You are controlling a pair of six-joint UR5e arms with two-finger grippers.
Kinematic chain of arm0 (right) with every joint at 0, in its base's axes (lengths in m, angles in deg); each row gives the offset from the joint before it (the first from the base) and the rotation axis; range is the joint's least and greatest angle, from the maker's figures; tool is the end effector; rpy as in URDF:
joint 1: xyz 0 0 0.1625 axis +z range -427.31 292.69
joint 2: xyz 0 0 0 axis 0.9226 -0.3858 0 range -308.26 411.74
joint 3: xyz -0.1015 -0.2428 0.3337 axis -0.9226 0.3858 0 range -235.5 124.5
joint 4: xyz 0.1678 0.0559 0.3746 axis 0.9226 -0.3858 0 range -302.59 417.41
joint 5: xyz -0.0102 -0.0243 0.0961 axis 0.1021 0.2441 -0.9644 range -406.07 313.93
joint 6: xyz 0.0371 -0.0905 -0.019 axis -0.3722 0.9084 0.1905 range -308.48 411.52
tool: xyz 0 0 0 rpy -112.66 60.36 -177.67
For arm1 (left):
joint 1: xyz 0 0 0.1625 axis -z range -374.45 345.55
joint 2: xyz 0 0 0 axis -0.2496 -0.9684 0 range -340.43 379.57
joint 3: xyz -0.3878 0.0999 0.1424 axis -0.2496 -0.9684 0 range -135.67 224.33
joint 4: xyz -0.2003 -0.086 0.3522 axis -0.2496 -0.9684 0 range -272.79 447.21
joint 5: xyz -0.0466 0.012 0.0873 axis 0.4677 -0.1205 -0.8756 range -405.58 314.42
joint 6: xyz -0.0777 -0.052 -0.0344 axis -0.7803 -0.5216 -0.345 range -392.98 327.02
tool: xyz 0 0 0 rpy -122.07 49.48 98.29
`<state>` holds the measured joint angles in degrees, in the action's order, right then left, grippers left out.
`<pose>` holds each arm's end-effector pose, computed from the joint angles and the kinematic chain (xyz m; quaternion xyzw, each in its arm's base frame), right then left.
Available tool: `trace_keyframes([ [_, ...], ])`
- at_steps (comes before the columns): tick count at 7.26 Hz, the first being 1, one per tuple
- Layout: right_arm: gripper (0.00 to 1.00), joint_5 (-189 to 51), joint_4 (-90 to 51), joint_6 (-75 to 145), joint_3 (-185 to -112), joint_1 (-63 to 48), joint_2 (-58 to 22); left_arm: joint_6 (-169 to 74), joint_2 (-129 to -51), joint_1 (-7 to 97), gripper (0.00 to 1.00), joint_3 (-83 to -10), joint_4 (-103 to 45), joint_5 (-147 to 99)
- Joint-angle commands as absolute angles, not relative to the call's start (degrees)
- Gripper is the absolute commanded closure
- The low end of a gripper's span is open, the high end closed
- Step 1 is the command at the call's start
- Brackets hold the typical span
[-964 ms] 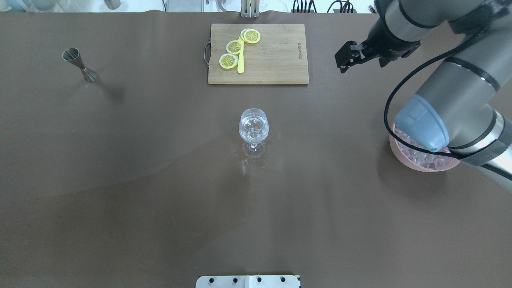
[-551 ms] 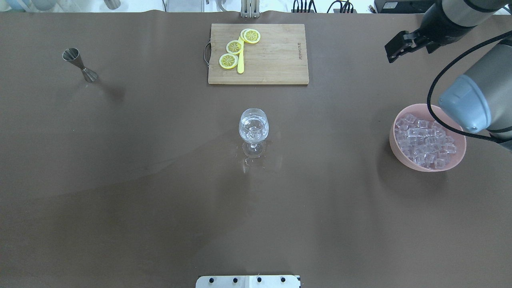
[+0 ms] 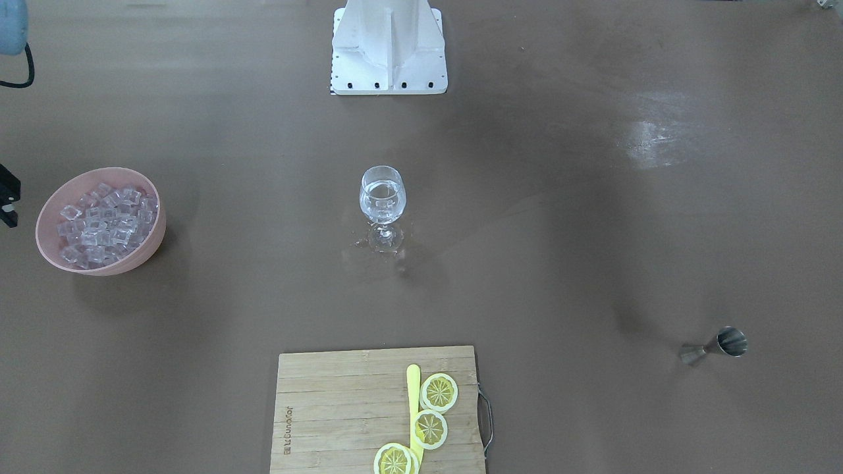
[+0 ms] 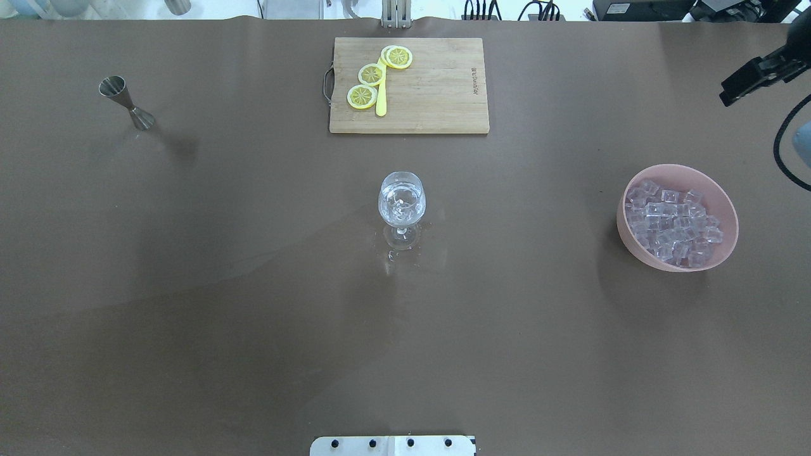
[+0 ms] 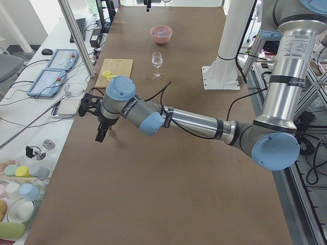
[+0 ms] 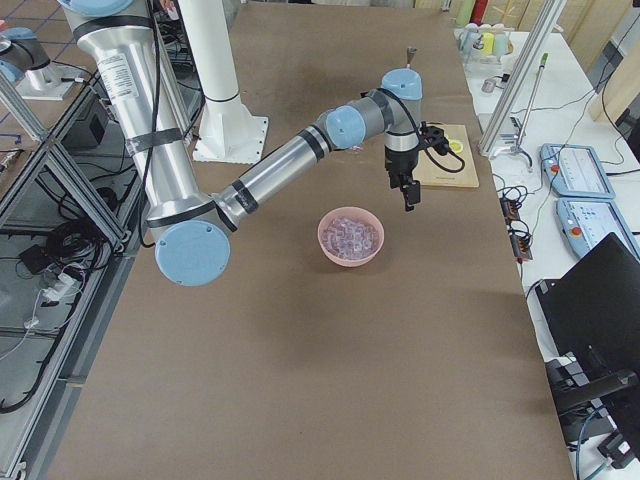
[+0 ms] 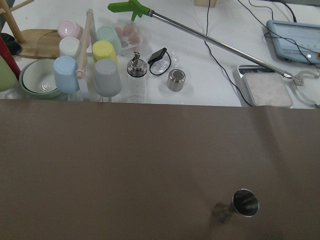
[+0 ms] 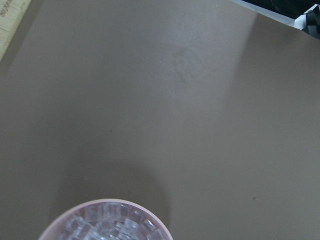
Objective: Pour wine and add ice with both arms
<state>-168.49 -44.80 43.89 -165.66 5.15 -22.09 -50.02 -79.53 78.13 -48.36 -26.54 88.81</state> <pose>-0.0926 -0.5577 0.3744 0.1363 -0.3101 -0.1392 0.9305 -0.0895 -0.5701 0.5020 0.2352 0.3925 -0.0366 0.8884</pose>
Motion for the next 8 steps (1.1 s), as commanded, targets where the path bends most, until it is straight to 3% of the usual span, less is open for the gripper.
trace_keyframes([
  [1, 0.00, -172.7, -44.6, 53.1, -164.7, 11.8, -27.6, -38.7, -76.9, 79.4, 0.06, -48.2, -19.1, 88.7],
  [4, 0.00, -175.0, -44.4, 54.3, -165.4, 16.0, -33.5, -34.6, -68.0, 79.5, 0.05, -51.3, -18.3, 89.6],
  [6, 0.00, -175.4, -43.2, 54.2, -166.0, 19.4, -35.1, -34.8, -66.5, 81.4, 0.03, -57.1, -16.3, 91.2],
  [8, 0.00, -174.8, -39.4, 57.1, -166.3, 21.8, -40.2, -35.3, -67.4, 81.3, 0.03, -55.9, -14.6, 92.2],
])
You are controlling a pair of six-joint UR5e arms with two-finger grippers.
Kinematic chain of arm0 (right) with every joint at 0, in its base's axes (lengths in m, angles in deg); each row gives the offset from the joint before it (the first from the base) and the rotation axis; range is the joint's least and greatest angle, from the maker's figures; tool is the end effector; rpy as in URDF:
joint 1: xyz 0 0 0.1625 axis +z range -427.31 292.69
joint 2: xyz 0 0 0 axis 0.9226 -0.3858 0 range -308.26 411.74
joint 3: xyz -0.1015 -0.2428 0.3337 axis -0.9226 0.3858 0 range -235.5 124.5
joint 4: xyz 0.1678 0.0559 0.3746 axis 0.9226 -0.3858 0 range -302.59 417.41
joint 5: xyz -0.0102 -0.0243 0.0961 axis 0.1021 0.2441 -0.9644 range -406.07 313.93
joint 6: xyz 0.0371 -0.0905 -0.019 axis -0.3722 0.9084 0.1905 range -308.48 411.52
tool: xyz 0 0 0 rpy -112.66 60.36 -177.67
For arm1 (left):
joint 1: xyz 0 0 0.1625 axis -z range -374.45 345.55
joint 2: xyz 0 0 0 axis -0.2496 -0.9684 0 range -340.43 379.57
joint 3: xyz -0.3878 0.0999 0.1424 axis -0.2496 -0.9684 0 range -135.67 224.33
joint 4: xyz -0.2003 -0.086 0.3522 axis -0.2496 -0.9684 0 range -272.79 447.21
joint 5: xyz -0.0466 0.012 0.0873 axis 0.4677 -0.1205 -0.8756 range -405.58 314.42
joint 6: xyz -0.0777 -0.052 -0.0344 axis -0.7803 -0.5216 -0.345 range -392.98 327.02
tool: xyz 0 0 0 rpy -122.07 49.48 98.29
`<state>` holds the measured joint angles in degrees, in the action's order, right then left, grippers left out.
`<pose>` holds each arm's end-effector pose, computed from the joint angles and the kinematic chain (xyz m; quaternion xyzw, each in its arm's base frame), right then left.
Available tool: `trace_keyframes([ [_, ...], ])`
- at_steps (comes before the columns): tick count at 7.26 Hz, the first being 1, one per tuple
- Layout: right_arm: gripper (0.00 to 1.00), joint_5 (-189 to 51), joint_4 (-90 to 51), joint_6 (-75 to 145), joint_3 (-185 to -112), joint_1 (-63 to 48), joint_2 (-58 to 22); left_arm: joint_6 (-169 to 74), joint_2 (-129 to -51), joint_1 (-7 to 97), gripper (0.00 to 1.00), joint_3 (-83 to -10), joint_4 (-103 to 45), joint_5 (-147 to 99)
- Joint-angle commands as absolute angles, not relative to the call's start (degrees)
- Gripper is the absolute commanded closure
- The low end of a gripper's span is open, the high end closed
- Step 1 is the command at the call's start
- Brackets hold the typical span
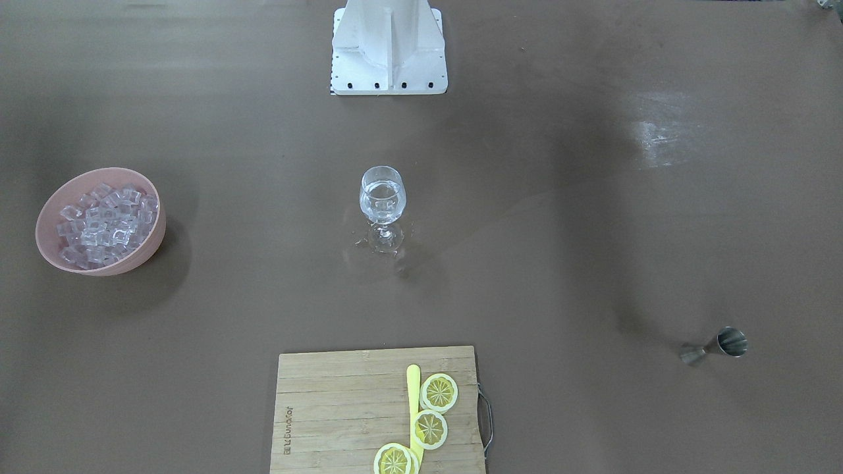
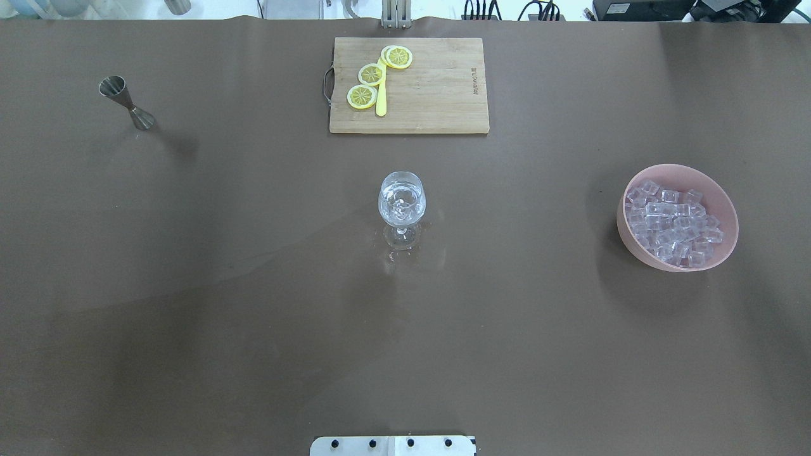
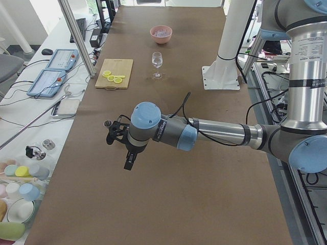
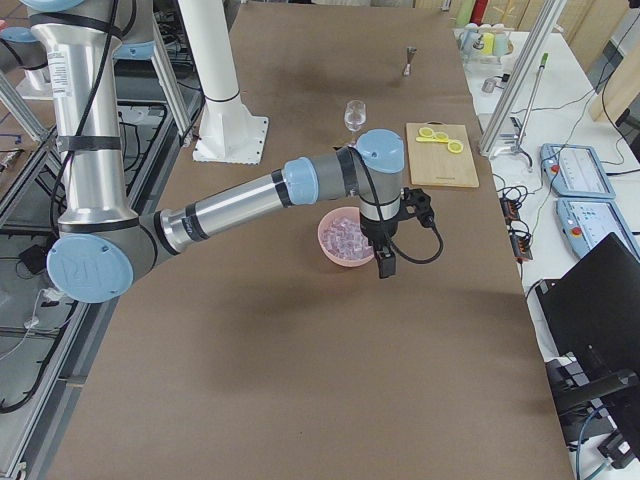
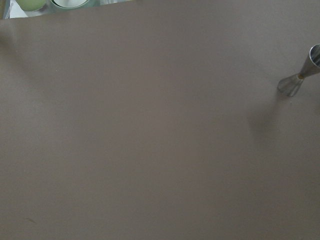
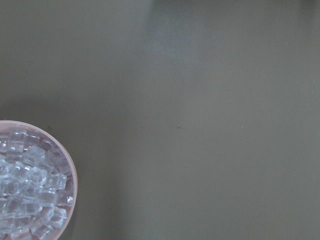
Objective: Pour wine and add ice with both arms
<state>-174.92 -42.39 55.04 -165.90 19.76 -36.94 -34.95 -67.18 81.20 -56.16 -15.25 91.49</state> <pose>0.0457 -0.4907 0.4976 0.0996 -0.3303 -0.0872 0.9346 -0.1076 -0.4734 0.5676 0.1695 0.3882 0.0081 0.9058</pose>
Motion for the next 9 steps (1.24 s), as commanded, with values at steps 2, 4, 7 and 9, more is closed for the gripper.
trace_keyframes([
  [2, 0.00, -175.0, -36.9, 57.6, -166.4, 23.4, -45.3, -36.4, -68.5, 80.8, 0.03, -56.2, -13.0, 91.6],
  [4, 0.00, -174.7, -36.9, 56.8, -165.5, 23.3, -44.5, -36.4, -71.5, 78.4, 0.02, -53.2, -11.7, 92.4],
  [7, 0.00, -175.5, -37.1, 57.4, -164.5, 23.0, -44.3, -40.7, -71.5, 78.6, 0.02, -54.5, -11.3, 97.5],
  [9, 0.00, -176.4, -37.0, 57.2, -162.6, 22.4, -44.4, -40.6, -71.0, 78.6, 0.02, -54.2, -11.5, 96.0],
])
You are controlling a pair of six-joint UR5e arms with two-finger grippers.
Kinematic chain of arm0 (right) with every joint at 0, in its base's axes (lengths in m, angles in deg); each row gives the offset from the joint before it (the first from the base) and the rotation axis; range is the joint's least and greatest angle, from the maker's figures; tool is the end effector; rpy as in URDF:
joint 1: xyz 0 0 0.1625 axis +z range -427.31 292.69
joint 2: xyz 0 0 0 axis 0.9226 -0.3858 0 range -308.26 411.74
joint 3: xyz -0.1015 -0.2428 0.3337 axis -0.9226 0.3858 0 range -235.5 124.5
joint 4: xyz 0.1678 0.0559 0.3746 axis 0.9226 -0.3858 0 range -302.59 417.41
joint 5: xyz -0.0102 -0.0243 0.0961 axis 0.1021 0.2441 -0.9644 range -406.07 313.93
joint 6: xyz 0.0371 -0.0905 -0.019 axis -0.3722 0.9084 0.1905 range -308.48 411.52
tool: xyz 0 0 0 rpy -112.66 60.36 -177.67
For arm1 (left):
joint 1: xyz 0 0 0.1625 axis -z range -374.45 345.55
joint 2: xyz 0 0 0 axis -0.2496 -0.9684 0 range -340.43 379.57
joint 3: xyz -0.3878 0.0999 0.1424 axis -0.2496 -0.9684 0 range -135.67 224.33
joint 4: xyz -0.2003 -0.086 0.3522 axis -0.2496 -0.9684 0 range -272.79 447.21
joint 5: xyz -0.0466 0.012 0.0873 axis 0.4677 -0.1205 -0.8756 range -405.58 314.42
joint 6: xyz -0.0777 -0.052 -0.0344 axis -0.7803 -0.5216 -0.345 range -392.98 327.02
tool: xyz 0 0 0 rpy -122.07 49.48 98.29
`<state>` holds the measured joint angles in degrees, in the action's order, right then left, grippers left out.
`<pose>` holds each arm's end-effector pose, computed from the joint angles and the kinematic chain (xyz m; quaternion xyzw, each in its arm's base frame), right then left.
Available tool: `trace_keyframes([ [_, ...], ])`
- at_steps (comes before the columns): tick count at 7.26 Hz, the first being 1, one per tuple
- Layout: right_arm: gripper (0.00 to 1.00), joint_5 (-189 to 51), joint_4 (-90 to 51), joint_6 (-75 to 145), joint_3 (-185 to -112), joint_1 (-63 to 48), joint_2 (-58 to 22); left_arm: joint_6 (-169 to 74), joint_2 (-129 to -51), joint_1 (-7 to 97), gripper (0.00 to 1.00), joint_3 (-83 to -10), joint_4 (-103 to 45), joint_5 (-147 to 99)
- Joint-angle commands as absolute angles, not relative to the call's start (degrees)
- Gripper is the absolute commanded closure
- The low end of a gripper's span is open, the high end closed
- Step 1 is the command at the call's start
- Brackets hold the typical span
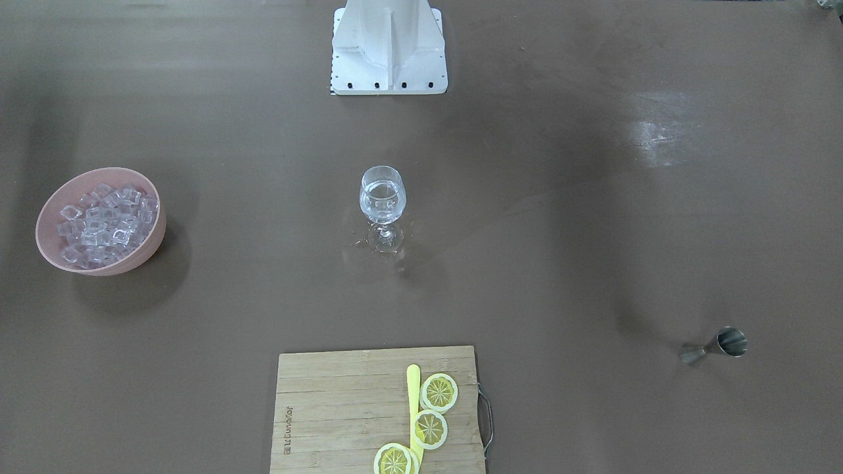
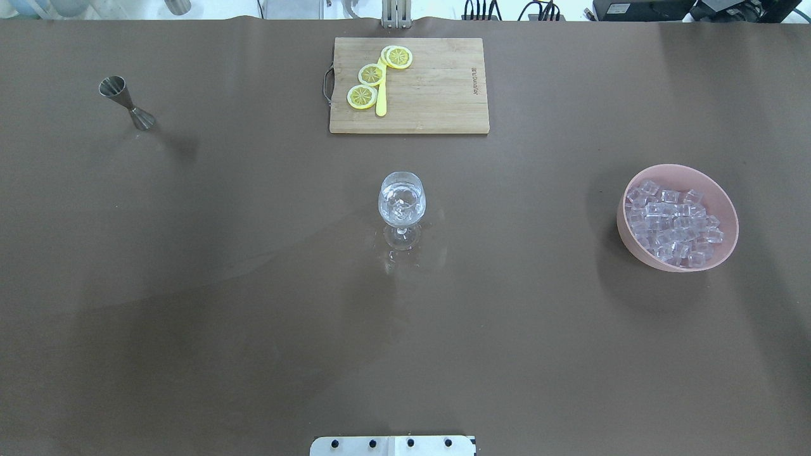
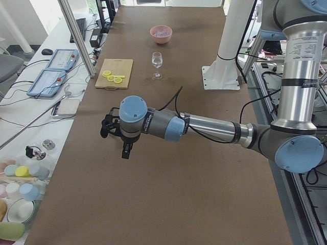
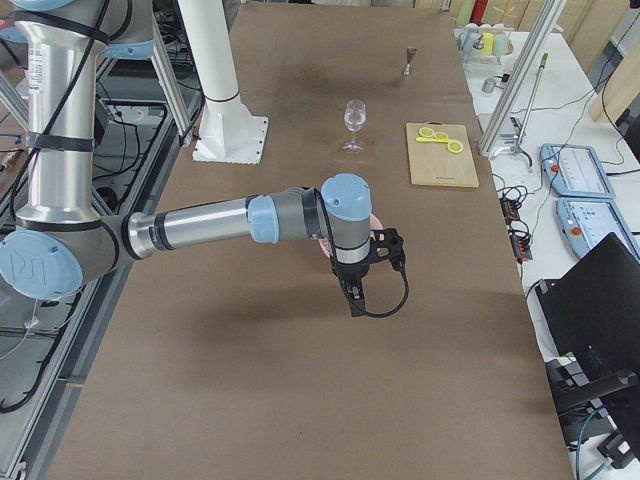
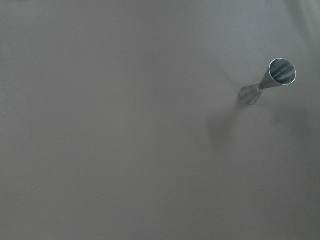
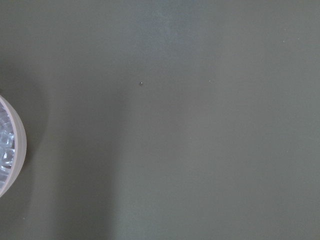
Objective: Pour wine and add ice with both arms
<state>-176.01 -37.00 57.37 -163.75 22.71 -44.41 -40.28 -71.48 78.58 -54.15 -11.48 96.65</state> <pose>0.0694 -0.4469 0.5653 0.0804 -0.3371 -0.0706 0.9354 -0.0814 -0.5047 0.5493 0.1260 0.4396 -0.0104 0.8892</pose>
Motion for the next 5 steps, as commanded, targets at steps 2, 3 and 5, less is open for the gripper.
trace_keyframes([
  [2, 0.00, -176.0, -35.7, 57.4, -160.1, 22.4, -44.2, -41.2, -69.9, 78.5, 0.02, -55.2, -11.5, 94.7],
  [3, 0.00, -176.2, -35.6, 57.5, -160.6, 22.5, -44.8, -41.2, -69.9, 78.5, 0.02, -55.9, -11.5, 94.7],
  [5, 0.00, -176.3, -35.7, 57.6, -161.2, 22.6, -45.3, -41.1, -70.7, 78.5, 0.02, -55.1, -11.7, 94.7],
])
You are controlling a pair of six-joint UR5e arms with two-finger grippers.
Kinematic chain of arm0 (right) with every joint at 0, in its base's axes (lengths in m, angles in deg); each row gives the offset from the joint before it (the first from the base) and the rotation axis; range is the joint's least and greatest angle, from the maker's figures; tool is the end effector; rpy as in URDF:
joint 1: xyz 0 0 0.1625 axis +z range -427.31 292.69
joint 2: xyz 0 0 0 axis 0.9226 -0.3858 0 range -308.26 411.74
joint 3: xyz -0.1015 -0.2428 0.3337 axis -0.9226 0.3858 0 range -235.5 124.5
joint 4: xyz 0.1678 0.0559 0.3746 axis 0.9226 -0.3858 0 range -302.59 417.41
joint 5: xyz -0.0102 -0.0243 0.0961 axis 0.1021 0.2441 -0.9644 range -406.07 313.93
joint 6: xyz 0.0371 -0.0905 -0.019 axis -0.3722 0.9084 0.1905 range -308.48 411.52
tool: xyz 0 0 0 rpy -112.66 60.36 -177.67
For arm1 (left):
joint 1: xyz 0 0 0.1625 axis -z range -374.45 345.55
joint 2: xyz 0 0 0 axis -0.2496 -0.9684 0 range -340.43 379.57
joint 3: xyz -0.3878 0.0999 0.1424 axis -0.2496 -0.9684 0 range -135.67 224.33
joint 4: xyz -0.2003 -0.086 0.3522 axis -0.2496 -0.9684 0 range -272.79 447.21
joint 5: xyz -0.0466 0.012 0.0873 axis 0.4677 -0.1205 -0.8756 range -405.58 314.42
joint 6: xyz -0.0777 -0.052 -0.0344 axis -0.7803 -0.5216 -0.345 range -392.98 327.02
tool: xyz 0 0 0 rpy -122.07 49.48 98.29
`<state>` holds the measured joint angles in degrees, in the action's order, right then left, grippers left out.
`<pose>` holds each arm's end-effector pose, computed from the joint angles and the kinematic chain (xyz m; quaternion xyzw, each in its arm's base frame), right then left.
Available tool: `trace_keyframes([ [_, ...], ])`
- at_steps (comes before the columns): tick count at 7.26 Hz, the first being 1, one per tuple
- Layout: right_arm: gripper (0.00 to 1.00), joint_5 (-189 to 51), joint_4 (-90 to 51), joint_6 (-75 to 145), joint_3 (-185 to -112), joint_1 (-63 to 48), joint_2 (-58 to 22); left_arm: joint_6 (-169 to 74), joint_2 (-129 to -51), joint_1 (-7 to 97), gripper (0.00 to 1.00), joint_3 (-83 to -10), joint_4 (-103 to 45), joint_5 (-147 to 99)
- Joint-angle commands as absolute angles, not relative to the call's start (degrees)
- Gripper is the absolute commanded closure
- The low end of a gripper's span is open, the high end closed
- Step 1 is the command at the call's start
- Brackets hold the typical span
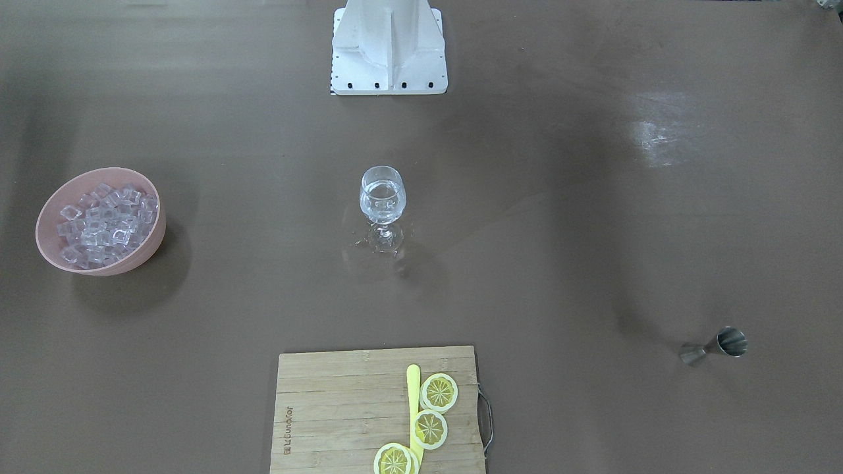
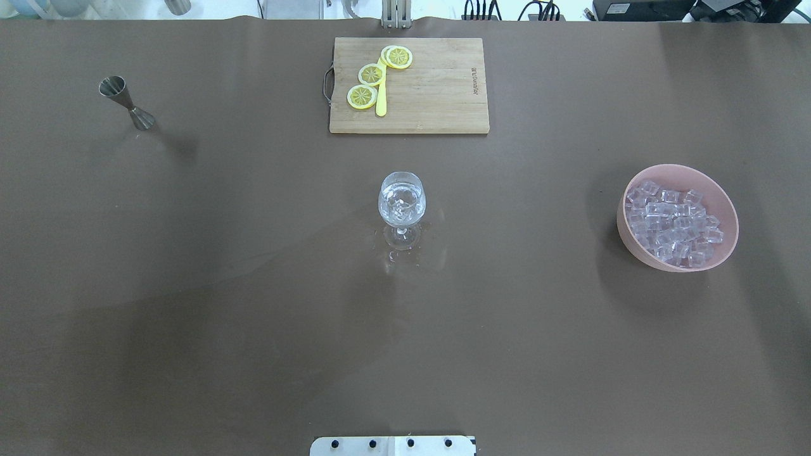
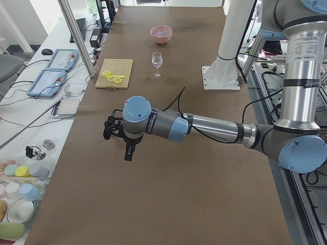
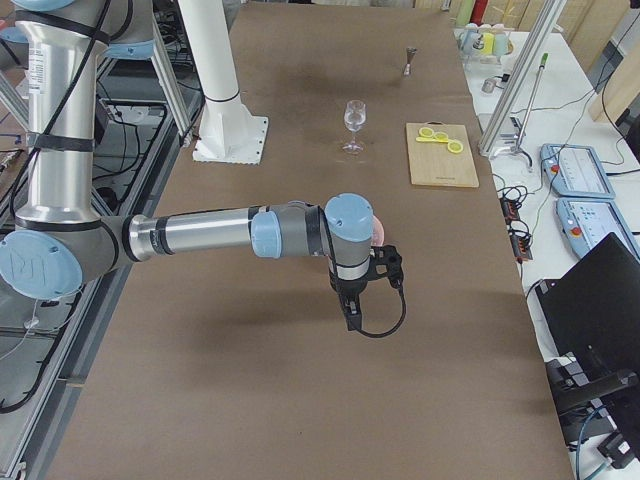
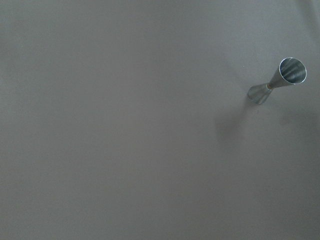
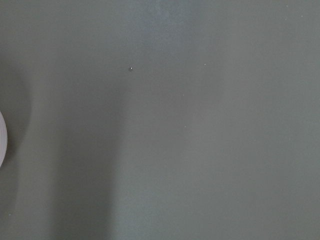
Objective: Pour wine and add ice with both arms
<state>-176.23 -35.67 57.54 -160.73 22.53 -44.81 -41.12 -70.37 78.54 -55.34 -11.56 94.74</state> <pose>0.0677 -0.4460 0.5916 0.0633 -0.3401 -0.0673 0.9358 -0.0828 -0.4972 0.5509 0.1257 0.4258 -0.0191 0.8958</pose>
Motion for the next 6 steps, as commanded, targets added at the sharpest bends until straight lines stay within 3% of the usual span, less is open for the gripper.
trace_keyframes([
  [1, 0.00, -176.2, -35.7, 57.5, -161.0, 22.6, -45.6, -40.7, -70.8, 78.5, 0.02, -55.1, -12.1, 94.7],
  [6, 0.00, -176.4, -35.8, 58.6, -160.7, 22.3, -46.3, -41.2, -69.7, 78.5, 0.02, -56.2, -12.3, 95.4],
])
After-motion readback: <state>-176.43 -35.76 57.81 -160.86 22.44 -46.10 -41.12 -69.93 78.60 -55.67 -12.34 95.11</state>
